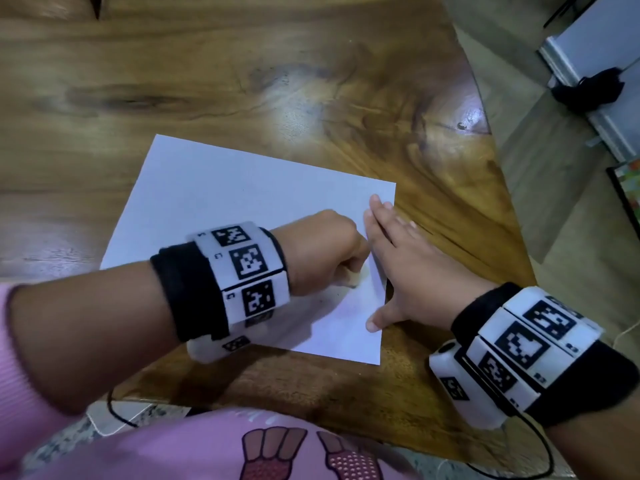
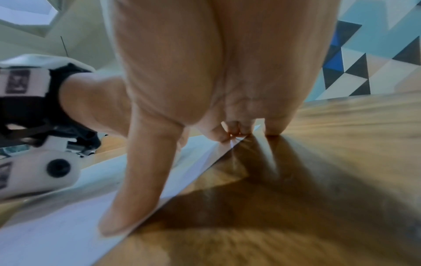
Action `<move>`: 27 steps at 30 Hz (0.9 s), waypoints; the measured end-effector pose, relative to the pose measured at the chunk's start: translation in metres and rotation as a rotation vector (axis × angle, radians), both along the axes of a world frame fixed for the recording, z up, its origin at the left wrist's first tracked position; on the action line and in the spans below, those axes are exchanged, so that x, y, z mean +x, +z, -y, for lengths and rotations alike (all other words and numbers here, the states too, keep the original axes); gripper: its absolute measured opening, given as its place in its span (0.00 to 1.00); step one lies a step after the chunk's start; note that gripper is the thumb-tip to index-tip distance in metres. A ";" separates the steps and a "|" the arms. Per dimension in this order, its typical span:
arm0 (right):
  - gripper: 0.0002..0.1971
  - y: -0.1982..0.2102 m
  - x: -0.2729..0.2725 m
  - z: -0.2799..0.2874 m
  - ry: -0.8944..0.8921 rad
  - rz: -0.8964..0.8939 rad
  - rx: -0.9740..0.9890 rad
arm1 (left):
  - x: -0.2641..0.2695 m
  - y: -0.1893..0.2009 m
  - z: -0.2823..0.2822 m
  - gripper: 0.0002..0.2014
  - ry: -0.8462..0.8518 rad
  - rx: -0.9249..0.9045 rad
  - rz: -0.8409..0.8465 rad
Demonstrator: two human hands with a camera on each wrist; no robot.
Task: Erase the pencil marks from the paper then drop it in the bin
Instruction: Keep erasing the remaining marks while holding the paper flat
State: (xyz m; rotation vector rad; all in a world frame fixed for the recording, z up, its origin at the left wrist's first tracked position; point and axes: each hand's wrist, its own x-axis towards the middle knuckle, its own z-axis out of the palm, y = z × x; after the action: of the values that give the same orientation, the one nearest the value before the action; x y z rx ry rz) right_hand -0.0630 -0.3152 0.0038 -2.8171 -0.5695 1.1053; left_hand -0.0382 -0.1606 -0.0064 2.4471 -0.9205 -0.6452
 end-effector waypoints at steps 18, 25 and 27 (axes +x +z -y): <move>0.70 0.000 -0.001 0.002 -0.004 -0.006 0.021 | -0.037 -0.010 -0.060 0.06 0.097 0.058 -0.312; 0.69 0.001 -0.001 0.000 0.005 -0.011 0.006 | -0.035 -0.006 -0.063 0.04 0.001 -0.061 -0.041; 0.69 0.001 0.000 0.001 0.004 -0.010 0.005 | -0.039 -0.005 -0.069 0.03 -0.046 0.032 -0.135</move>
State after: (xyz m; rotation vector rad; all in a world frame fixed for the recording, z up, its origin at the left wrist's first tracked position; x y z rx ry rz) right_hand -0.0631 -0.3158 0.0048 -2.8060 -0.5761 1.1161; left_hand -0.0773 -0.0913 -0.0117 2.3832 -0.9218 -0.8365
